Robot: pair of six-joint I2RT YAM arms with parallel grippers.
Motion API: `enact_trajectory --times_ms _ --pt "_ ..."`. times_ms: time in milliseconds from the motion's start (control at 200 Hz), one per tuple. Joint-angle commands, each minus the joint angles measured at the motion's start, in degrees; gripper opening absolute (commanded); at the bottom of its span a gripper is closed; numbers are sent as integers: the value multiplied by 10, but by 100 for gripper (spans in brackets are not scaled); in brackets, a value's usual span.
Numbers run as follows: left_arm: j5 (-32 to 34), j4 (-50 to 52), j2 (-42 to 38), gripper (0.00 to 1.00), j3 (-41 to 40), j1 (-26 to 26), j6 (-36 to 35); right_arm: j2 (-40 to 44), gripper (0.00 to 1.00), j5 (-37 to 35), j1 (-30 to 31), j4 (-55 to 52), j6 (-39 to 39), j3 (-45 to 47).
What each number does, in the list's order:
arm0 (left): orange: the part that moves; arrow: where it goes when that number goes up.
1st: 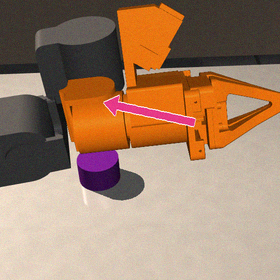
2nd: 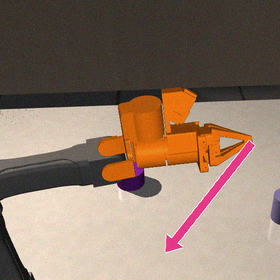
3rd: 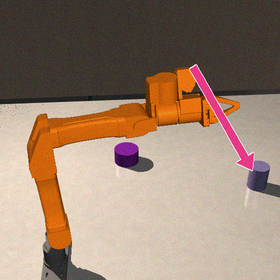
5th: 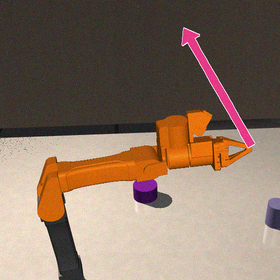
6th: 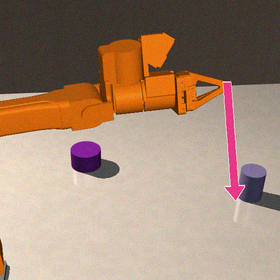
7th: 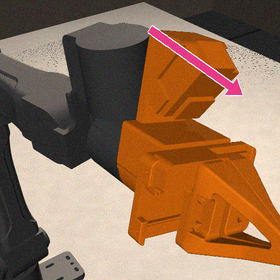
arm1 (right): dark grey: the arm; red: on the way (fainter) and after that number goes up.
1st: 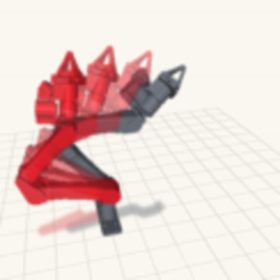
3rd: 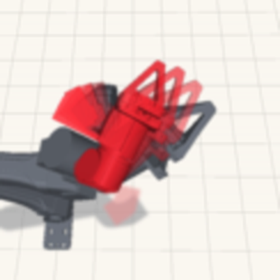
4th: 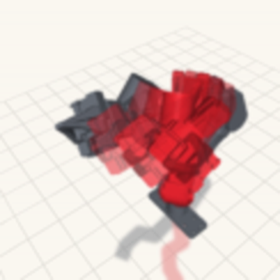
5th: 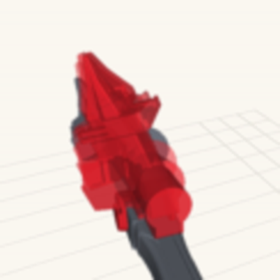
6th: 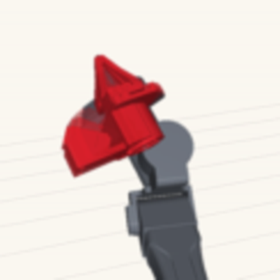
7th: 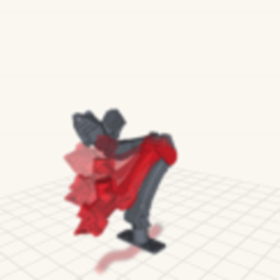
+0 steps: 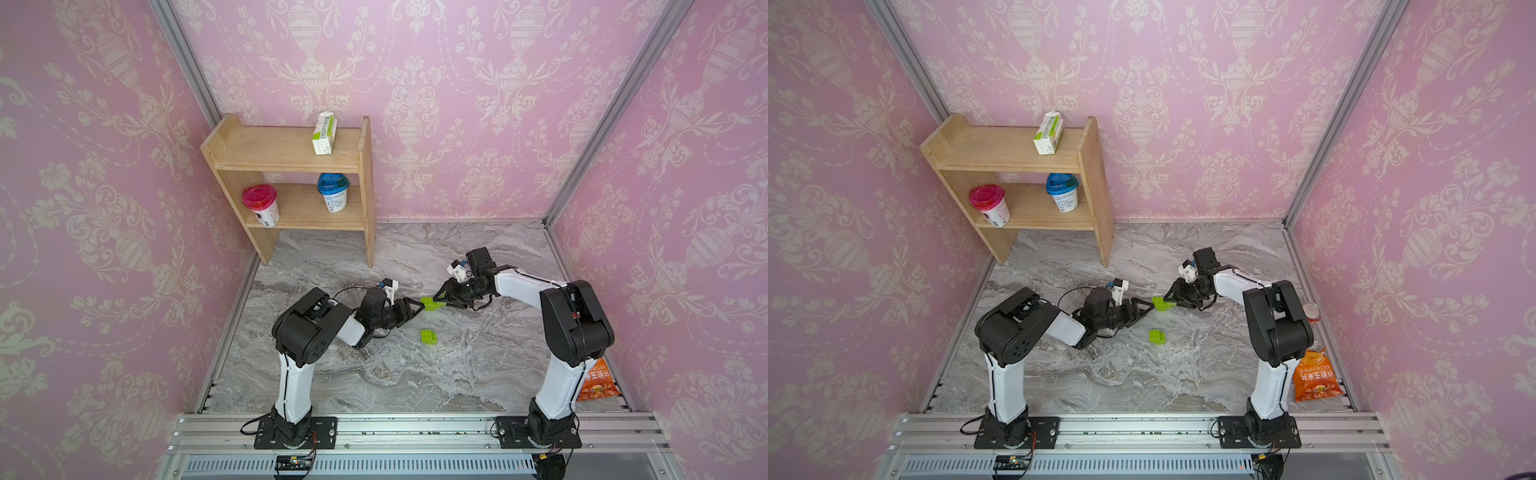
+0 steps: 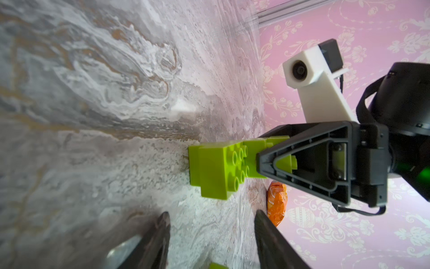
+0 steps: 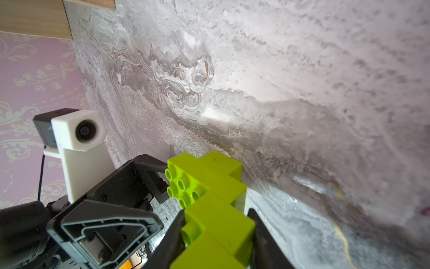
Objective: Assemble the letter v with lego
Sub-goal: Adjust the lego brick at the center of the board, then pick up the lego brick from the center of the board.
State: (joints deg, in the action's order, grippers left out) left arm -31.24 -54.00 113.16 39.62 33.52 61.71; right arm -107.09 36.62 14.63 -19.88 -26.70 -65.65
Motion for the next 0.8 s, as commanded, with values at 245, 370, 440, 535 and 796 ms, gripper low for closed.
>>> enact_trajectory --times_ms 245,370,440,535,796 --pt "-87 119 -66 59 -1 34 -140 9 42 -19 -2 -44 27 -12" --pt "-67 198 -87 58 7 53 -185 10 42 -23 -2 -53 31 -34" --pt "-58 239 -104 56 4 58 -201 10 42 -23 -2 -56 31 -35" --pt "-50 273 -135 56 -8 65 -215 11 42 -25 -2 -58 34 -36" --pt "-19 469 -208 55 40 112 -305 7 43 -29 -2 -62 37 -40"
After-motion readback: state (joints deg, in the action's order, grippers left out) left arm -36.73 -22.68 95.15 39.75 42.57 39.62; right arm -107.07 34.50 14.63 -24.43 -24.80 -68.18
